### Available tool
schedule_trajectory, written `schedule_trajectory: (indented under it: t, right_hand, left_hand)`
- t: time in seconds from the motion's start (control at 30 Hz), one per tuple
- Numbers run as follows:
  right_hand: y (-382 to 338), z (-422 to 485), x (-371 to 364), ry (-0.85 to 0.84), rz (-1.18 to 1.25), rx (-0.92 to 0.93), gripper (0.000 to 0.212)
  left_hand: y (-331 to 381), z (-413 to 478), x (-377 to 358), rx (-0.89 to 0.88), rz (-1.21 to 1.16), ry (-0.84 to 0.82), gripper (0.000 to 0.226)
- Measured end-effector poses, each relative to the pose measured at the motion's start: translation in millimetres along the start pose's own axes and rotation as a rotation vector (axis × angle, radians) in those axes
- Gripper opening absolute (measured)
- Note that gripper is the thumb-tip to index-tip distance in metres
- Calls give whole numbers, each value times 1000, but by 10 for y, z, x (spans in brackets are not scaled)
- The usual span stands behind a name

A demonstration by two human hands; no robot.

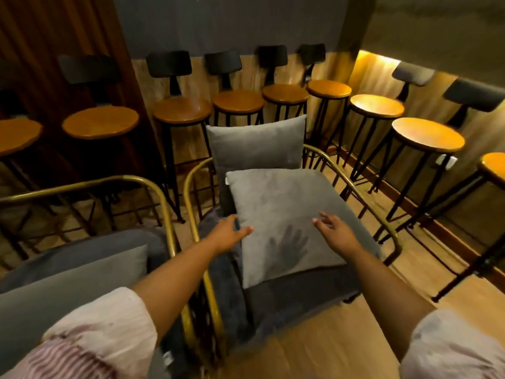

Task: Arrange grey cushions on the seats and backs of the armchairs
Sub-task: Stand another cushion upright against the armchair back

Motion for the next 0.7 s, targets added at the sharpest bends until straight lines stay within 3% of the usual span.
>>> schedule_trajectory:
  t: [0.47, 0.63, 0.7]
  right_hand:
    - [280, 2027, 197, -34, -39, -138, 72]
    - [375, 2567, 84, -86, -70, -167, 93]
    - [441, 2774, 49, -103, -58, -213, 109]
  left_hand:
    - [-425, 1430, -431, 239, -188, 150, 88]
    - [-720, 1834, -561, 390, -309, 207, 102]
    - [-839, 1973, -525, 417, -346, 279, 122]
Point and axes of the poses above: each hand's wrist, its own z-axis towards the middle knuckle, its own x-axis out of the back of the hand, y = z × x, the point moved 9 cm from there along z, towards the middle knuckle, and after that the axes turned 10 degrees about -x, right-handed, at the moved point
